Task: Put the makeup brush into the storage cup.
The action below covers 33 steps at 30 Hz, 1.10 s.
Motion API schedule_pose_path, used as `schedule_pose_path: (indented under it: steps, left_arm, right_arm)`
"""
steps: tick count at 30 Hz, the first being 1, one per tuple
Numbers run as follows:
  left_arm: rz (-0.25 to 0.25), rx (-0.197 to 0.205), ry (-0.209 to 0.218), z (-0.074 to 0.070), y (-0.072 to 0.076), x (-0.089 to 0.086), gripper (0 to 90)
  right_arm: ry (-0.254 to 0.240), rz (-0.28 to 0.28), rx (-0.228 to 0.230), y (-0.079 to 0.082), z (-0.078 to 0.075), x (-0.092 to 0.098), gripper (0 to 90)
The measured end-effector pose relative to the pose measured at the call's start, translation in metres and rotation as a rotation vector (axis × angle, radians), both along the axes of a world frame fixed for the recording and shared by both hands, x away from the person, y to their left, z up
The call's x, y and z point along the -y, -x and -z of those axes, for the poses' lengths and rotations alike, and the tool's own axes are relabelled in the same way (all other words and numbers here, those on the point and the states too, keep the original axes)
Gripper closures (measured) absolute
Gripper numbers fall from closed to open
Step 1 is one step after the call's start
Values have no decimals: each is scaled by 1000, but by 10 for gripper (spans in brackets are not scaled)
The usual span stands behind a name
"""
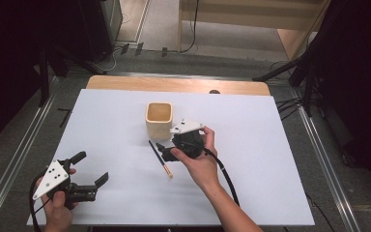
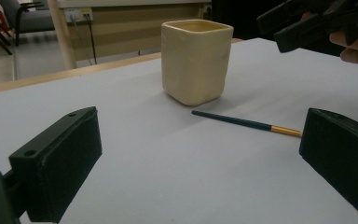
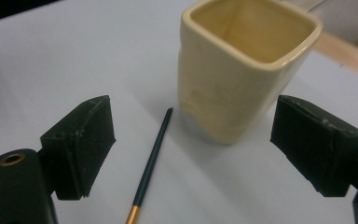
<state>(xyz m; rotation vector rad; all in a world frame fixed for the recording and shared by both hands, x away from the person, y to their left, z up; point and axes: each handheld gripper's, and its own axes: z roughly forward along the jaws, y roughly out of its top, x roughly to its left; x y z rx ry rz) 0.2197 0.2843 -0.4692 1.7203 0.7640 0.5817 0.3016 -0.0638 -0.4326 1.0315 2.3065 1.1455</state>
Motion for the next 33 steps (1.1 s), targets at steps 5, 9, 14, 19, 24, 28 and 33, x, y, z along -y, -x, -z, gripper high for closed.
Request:
schedule_pose_path:
  steps: [5,9,14,19,24,28,33]
  left_arm:
    - [2,0,-3,0,0,0,0]
    - [4,1,1,0,0,0,0]
    - [5,0,0,0,0,-1,0]
    - [7,-2,-7,0,0,0,0]
    - [11,-5,-9,0,-1,0,0]
    - [13,-5,-9,0,-1,1,0]
    - [12,-4,-10,0,-1,1,0]
  right_arm:
    - [73,-43,-139,-10,8,-11,147]
    - [143,-52,-192,-11,14,-21,187]
    - [224,-11,-237,-14,21,-30,204]
    - [275,-32,-291,-15,26,-38,323]
    - [320,-51,-315,-15,28,-43,422]
    - [335,-29,-362,-16,27,-49,486]
    - [344,-15,-439,-20,26,-53,590]
